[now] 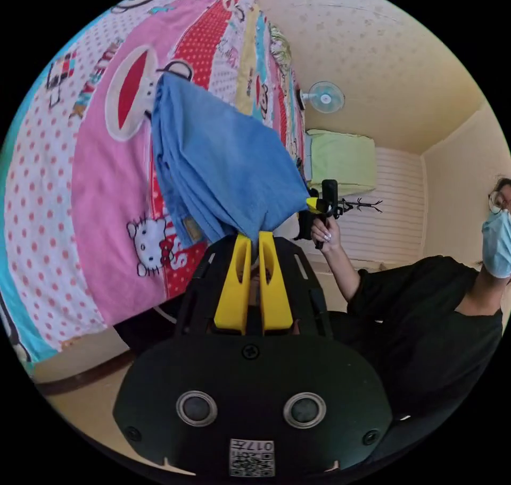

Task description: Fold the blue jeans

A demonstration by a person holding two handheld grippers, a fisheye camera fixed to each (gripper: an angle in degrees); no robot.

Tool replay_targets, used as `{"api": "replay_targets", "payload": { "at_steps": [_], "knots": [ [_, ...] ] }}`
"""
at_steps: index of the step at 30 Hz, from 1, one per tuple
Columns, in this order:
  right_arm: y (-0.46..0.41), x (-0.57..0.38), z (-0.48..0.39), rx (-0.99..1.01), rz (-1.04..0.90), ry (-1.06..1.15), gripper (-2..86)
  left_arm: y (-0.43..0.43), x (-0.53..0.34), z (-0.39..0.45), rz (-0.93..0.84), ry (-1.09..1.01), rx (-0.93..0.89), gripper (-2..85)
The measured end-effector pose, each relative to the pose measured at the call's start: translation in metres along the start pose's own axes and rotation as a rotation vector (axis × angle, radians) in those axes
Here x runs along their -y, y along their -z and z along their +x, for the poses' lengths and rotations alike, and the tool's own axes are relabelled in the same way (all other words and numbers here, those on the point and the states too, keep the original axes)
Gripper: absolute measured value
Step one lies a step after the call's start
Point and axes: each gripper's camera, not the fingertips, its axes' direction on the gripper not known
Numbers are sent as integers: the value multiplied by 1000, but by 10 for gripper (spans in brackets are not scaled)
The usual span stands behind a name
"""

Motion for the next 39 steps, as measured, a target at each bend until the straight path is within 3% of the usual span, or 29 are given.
{"api": "replay_targets", "payload": {
  "at_steps": [2,5,10,13,18,21,24,27,30,32,34,39],
  "knots": [
    [-5,-9,35,-108,-90,-189,45,-8,-12,-22,-9,108,-18,76],
    [-3,6,50,-332,-229,-305,90,15,-15,-35,113,164,-117,77],
    [8,62,43,-511,-278,-266,166,69,42,-18,212,139,64,158],
    [24,93,42,-473,-191,-192,183,79,87,-19,216,84,87,186],
    [35,113,90,-230,-101,-161,201,60,141,-63,155,136,7,179],
    [43,93,108,-134,26,-156,193,66,140,-68,207,132,14,152],
    [38,72,126,48,21,-148,193,60,135,-66,182,125,-43,142],
    [37,64,137,75,92,-131,189,56,132,-57,223,119,25,136],
    [38,75,156,123,77,-141,156,64,153,-64,211,168,24,129],
    [28,91,173,260,-16,-150,129,67,171,-74,167,183,-15,111],
    [18,99,181,356,-92,-188,114,68,188,-90,87,235,-179,82],
    [21,81,131,215,-214,-94,65,95,176,-78,17,160,-331,77]
  ]
}}
